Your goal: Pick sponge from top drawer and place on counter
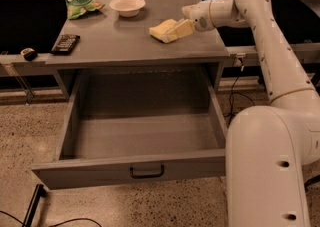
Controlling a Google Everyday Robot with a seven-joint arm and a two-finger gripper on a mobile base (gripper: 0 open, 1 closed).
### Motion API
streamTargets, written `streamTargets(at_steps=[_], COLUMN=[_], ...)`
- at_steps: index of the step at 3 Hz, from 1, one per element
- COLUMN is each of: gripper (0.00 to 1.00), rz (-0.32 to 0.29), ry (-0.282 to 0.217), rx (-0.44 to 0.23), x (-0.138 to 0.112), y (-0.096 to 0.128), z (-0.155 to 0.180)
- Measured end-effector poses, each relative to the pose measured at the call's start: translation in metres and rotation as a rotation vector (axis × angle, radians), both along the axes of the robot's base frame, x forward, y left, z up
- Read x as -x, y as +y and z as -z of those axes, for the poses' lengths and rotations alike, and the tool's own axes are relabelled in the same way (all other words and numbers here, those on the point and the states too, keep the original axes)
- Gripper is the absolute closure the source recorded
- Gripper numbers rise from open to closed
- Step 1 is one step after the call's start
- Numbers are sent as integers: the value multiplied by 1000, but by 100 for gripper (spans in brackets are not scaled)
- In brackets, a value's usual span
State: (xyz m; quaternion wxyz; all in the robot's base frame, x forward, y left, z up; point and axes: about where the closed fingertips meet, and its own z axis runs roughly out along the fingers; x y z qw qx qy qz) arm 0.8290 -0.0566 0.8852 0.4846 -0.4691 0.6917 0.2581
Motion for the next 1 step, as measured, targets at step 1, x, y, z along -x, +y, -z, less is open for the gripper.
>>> streamTargets(at_steps=[1], gripper=[0], rz=[-18], ry=[14], rx=[8], x=[3], y=[6], z=[4])
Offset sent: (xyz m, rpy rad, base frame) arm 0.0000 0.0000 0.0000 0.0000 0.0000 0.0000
